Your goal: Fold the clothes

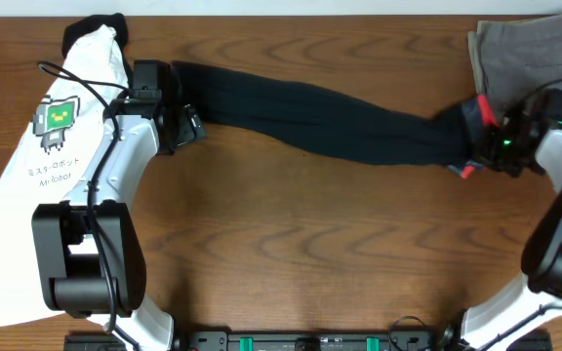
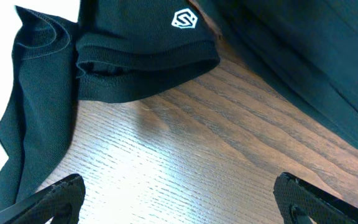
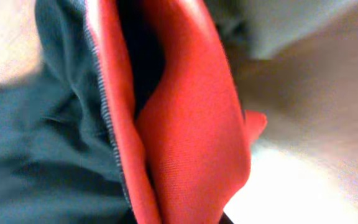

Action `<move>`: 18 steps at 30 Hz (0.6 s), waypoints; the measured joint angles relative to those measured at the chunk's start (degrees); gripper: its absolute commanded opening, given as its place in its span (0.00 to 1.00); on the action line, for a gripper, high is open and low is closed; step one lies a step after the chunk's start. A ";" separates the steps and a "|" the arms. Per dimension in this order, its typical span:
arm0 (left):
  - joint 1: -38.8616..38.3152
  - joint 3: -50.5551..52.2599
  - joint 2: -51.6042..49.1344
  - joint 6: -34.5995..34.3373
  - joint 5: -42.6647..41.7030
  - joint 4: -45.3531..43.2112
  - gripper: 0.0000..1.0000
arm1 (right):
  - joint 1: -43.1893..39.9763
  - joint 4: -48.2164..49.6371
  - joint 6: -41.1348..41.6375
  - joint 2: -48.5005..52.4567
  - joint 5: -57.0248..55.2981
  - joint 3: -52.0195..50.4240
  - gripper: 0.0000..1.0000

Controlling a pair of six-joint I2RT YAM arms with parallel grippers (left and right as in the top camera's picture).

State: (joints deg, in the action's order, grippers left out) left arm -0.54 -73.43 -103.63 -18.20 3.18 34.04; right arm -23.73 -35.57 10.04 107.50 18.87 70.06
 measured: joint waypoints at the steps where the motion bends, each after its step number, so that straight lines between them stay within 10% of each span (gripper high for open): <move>1: 0.00 0.00 0.00 0.00 0.00 0.02 0.98 | -0.83 -0.87 -0.02 -1.44 -0.04 0.00 0.01; 18: 0.00 0.00 0.00 0.00 0.00 0.00 0.98 | -1.05 -7.32 -7.54 -14.34 1.36 0.28 0.01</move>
State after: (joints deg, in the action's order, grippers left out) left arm -0.54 -73.43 -103.63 -18.20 3.18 34.04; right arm -24.77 -42.89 2.50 93.17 20.23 70.35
